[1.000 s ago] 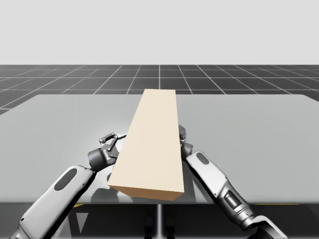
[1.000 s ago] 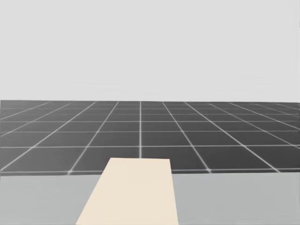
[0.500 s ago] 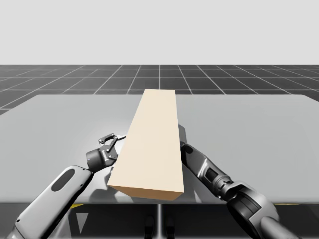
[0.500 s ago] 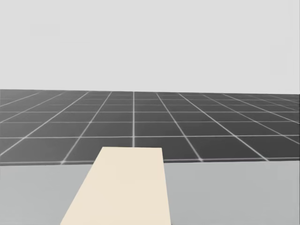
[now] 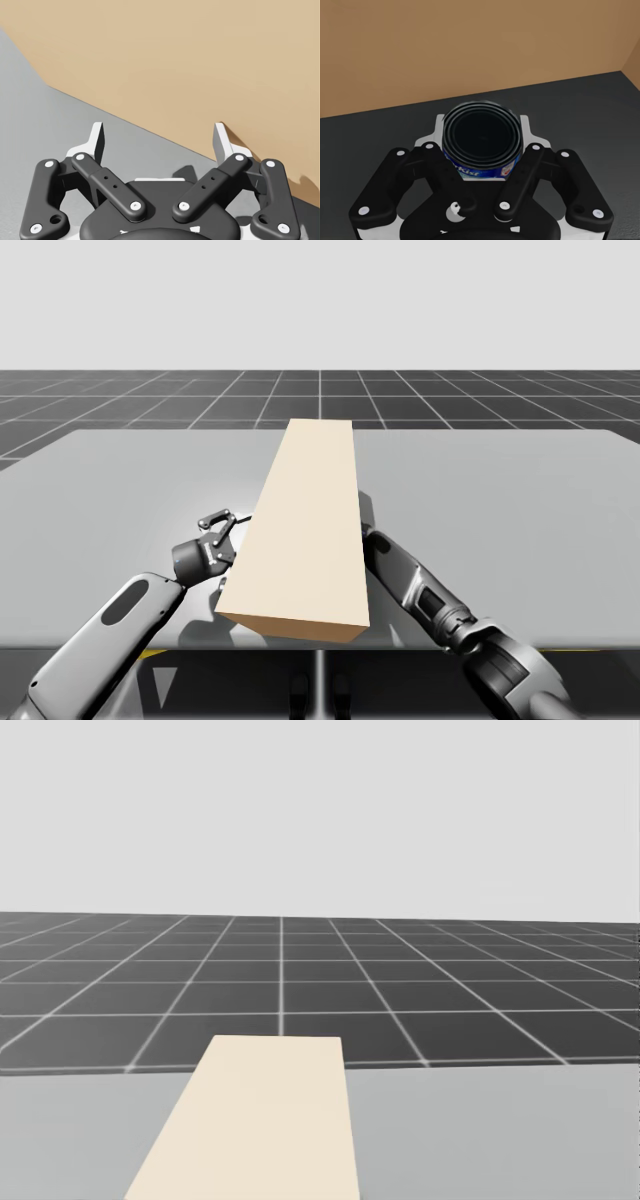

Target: Retrieve the object from inside the box.

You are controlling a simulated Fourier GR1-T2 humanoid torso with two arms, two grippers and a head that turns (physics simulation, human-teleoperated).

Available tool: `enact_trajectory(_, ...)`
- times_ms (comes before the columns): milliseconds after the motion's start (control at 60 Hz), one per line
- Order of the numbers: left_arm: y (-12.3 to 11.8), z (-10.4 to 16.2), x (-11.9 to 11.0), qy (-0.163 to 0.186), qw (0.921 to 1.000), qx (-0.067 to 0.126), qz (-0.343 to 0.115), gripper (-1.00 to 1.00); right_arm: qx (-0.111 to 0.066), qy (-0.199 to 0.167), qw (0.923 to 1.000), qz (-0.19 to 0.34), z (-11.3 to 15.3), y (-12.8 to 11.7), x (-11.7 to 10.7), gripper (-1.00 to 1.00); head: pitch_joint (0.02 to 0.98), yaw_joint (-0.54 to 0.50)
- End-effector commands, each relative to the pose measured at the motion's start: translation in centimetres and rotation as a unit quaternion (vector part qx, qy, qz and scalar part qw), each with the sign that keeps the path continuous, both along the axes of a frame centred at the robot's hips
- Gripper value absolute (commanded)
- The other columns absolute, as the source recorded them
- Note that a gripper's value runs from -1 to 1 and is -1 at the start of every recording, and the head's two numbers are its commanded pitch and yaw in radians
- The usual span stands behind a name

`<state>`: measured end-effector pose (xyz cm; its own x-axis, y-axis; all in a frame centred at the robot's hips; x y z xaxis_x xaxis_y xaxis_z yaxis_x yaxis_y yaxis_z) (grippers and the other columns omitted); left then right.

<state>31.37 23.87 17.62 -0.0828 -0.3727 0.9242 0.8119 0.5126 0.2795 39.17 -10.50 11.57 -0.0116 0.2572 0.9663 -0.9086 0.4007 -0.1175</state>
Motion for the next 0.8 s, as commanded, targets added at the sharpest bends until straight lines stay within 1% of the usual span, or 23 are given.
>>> enact_trajectory(17, -0.8, -0.6, -0.5, 0.013, 0.9998, -0.002, -0.016, -1.00, 0.004, -0.014, 0.9982, -0.058, -1.2, -2.7, -0.8, 1.00, 0.230, -0.09)
enact_trajectory(117, -0.8, -0.6, -0.4, 0.013, 0.9998, -0.003, -0.015, -1.00, 0.014, -0.036, 0.9965, -0.073, -0.2, -5.0, -2.7, 1.00, 0.221, -0.08)
enact_trajectory(150, -0.9, -0.6, -0.4, 0.013, 0.9998, -0.003, -0.015, -1.00, 0.022, -0.047, 0.9954, -0.080, 0.6, -6.3, -3.7, 1.00, 0.216, -0.07)
enact_trajectory(183, -0.9, -0.6, -0.4, 0.014, 0.9998, -0.003, -0.015, -1.00, 0.026, -0.055, 0.9944, -0.086, 1.1, -7.1, -4.3, 1.00, 0.213, -0.07)
enact_trajectory(200, -0.8, -0.6, -0.4, 0.014, 0.9998, -0.003, -0.014, -1.00, 0.031, -0.061, 0.9933, -0.093, 1.7, -7.8, -4.9, 1.00, 0.213, -0.06)
enact_trajectory(233, -0.8, -0.6, -0.4, 0.014, 0.9998, -0.004, -0.013, -1.00, 0.035, -0.065, 0.9926, -0.096, 2.0, -8.4, -5.4, 1.00, 0.213, -0.06)
enact_trajectory(250, -0.8, -0.6, -0.3, 0.014, 0.9998, -0.004, -0.013, -1.00, 0.040, -0.070, 0.9916, -0.101, 2.5, -9.2, -6.0, 1.00, 0.211, -0.05)
enact_trajectory(300, -0.8, -0.6, -0.3, 0.014, 0.9998, -0.004, -0.012, -1.00, 0.046, -0.078, 0.9896, -0.112, 3.1, -10.2, -6.9, 1.00, 0.212, -0.05)
enact_trajectory(317, -0.8, -0.6, -0.3, 0.014, 0.9998, -0.004, -0.012, -1.00, 0.051, -0.082, 0.9882, -0.118, 3.5, -10.9, -7.5, 1.00, 0.214, -0.05)
enact_trajectory(450, -0.8, -0.6, -0.2, 0.014, 0.9998, -0.004, -0.011, -1.00, 0.060, -0.101, 0.9816, -0.151, 4.7, -14.1, -9.9, 1.00, 0.209, -0.05)
enact_trajectory(517, -0.7, -0.7, -0.2, 0.015, 0.9998, -0.004, -0.009, -1.00, 0.065, -0.111, 0.9761, -0.175, 5.1, -16.1, -11.1, 1.00, 0.205, -0.05)
enact_trajectory(583, -0.7, -0.7, -0.1, 0.015, 0.9998, -0.004, -0.008, -1.00, 0.070, -0.116, 0.9714, -0.195, 5.3, -17.6, -12.1, 1.00, 0.202, -0.04)
enact_trajectory(617, -0.7, -0.7, -0.1, 0.016, 0.9998, -0.004, -0.007, -1.00, 0.070, -0.118, 0.9691, -0.205, 5.5, -18.4, -12.6, 1.00, 0.200, -0.04)
enact_trajectory(683, -0.7, -0.7, -0.1, 0.016, 0.9998, -0.003, -0.005, -1.00, 0.068, -0.128, 0.9651, -0.218, 5.8, -19.5, -13.2, 1.00, 0.198, -0.04)
enact_trajectory(800, -0.6, -0.7, 0.0, 0.016, 0.9999, -0.003, -0.004, -1.00, 0.070, -0.140, 0.9596, -0.234, 6.7, -20.7, -13.4, 1.00, 0.196, -0.04)
